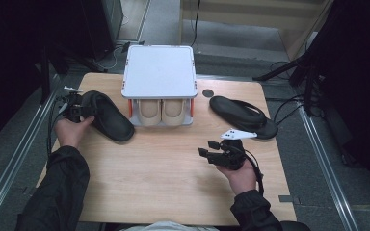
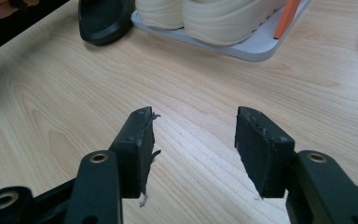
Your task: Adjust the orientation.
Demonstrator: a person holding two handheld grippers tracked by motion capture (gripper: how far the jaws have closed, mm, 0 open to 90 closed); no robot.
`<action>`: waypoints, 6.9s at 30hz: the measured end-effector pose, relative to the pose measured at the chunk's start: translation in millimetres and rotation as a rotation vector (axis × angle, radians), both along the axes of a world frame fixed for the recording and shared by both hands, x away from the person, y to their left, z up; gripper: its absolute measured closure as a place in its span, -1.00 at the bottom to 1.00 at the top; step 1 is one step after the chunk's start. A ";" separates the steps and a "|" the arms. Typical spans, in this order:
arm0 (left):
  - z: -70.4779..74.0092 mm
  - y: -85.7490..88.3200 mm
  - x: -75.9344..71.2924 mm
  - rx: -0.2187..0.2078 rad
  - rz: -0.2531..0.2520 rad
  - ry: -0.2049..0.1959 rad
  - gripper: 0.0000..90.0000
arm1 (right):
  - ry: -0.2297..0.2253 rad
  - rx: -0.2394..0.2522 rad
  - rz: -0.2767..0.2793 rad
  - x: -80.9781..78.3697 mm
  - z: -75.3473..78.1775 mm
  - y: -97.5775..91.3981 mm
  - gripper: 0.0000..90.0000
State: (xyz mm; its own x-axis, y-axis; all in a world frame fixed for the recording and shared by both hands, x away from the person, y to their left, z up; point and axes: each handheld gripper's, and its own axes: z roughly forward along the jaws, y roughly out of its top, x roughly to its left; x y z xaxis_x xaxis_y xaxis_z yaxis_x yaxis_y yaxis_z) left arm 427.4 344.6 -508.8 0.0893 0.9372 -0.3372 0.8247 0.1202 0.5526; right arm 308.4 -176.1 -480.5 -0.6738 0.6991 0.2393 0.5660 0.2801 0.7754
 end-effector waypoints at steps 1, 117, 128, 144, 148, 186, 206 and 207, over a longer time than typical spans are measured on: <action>-1.5 -0.7 1.3 -0.004 0.008 0.005 0.06 | 0.001 0.000 -0.001 -0.1 -0.2 0.2 0.06; 0.6 -162.9 -139.1 -0.117 -0.430 0.042 0.23 | -0.034 -0.001 0.022 25.8 11.0 7.9 0.03; 14.2 -151.6 -138.7 -0.110 -0.423 0.005 0.06 | -0.032 -0.001 0.012 27.1 11.8 4.5 0.03; 19.8 -126.5 -133.3 -0.143 -0.396 -0.011 -0.03 | -0.007 -0.048 -0.039 40.7 13.9 -6.0 0.20; 20.0 -121.3 -133.7 -0.139 -0.387 -0.016 -0.03 | 0.000 -0.037 -0.058 45.3 15.6 -12.5 0.33; 21.6 -109.6 -131.7 -0.131 -0.391 -0.042 -0.03 | 0.079 -0.139 -0.260 106.1 -24.5 -78.3 1.00; 23.4 -108.9 -123.5 -0.125 -0.393 -0.055 -0.04 | 0.122 -0.172 -0.355 120.3 -36.9 -115.3 1.00; 23.3 -109.2 -123.3 -0.124 -0.393 -0.055 -0.04 | 0.120 -0.169 -0.361 121.0 -37.0 -117.4 1.00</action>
State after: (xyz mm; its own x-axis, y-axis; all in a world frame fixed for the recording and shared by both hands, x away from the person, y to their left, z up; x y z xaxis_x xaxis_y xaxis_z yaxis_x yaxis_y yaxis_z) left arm 304.1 235.4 -485.5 0.4537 0.7804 -0.4302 0.7905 -0.1297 0.5985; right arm 429.5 -293.5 -517.5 -0.3527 0.9215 0.1627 0.7348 0.1650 0.6579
